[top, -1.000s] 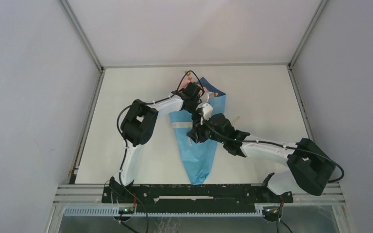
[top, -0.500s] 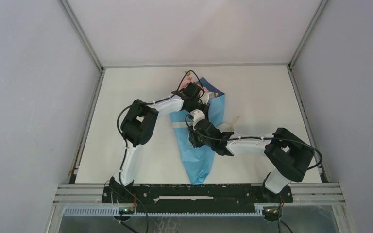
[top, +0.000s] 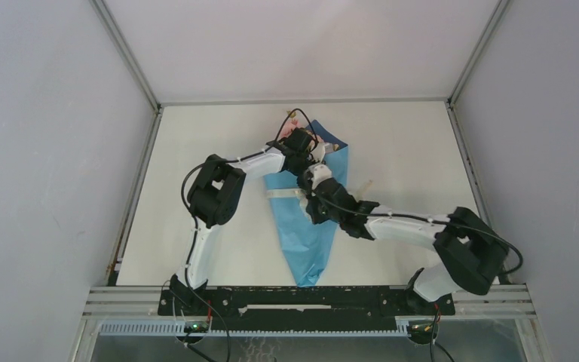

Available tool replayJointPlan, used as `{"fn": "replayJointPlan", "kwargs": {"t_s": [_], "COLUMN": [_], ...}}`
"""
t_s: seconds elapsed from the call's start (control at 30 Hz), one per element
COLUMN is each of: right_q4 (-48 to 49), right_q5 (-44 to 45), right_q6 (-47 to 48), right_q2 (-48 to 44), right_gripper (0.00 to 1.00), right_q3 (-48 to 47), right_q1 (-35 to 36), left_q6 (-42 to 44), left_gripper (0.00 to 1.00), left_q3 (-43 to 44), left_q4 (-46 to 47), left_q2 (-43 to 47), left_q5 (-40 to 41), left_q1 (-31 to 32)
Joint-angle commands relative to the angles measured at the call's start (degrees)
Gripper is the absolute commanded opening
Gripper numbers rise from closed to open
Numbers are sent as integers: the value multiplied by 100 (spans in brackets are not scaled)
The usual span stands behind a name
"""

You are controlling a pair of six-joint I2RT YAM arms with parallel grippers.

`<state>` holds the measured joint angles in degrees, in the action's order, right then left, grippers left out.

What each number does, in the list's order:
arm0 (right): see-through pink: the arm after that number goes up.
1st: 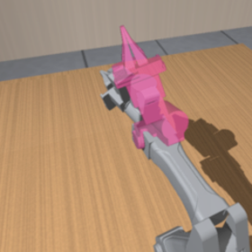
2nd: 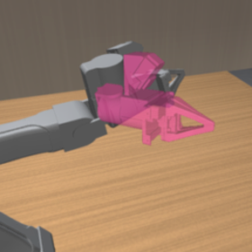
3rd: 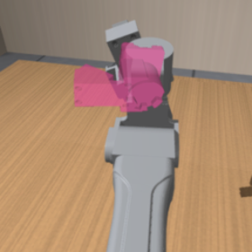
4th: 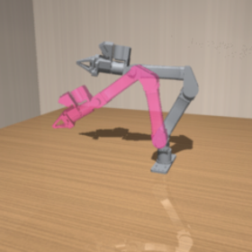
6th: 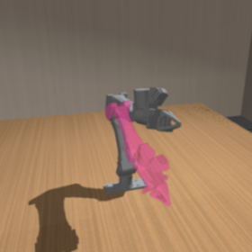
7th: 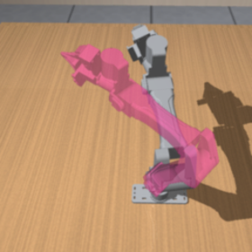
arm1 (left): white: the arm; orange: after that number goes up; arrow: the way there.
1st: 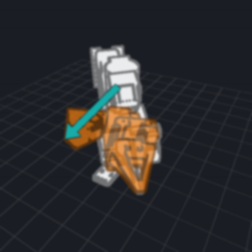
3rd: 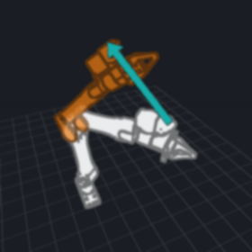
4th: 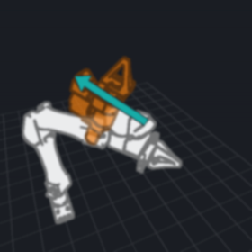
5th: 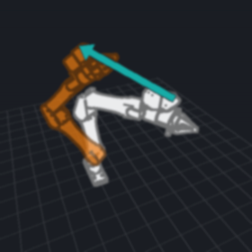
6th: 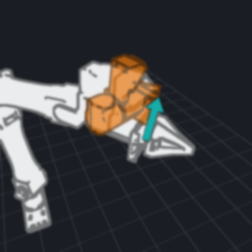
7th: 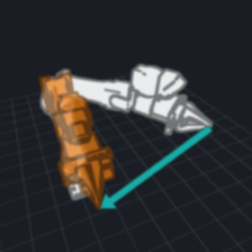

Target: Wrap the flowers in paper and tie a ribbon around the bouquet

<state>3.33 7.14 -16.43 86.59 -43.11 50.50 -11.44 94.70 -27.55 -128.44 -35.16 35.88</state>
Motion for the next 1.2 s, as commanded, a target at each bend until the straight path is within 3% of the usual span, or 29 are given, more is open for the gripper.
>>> {"fn": "replayJointPlan", "kwargs": {"t_s": [0.0, 0.3, 0.43, 0.63, 0.87, 1.17], "right_q4": [0, 22, 581, 1012, 638, 467], "right_q5": [-234, -650, -1144, -1135, -971, -856], "right_q6": [-336, -567, -717, -1127, -1433, -1614], "right_q2": [-835, -1106, -730, 120, 926, 1122], "right_gripper": [0, 0, 0, 0, 0, 0], "right_q3": [463, 831, 810, 674, 559, 558], "right_q1": [-666, -1782, -1852, -2007, -2180, -2194], "left_q6": [353, 681, 867, 1087, 1705, 2491], "left_gripper": [8, 18, 25, 30, 55, 69], "left_q3": [-45, 132, 236, 309, 769, 1531], "left_q4": [-62, -271, -421, -629, -1306, -2384], "left_q2": [353, 368, 464, 713, 912, 1290], "left_q5": [279, 436, 594, 1109, 1719, 1897], "left_q1": [1, 112, 162, 247, 472, 567]}}
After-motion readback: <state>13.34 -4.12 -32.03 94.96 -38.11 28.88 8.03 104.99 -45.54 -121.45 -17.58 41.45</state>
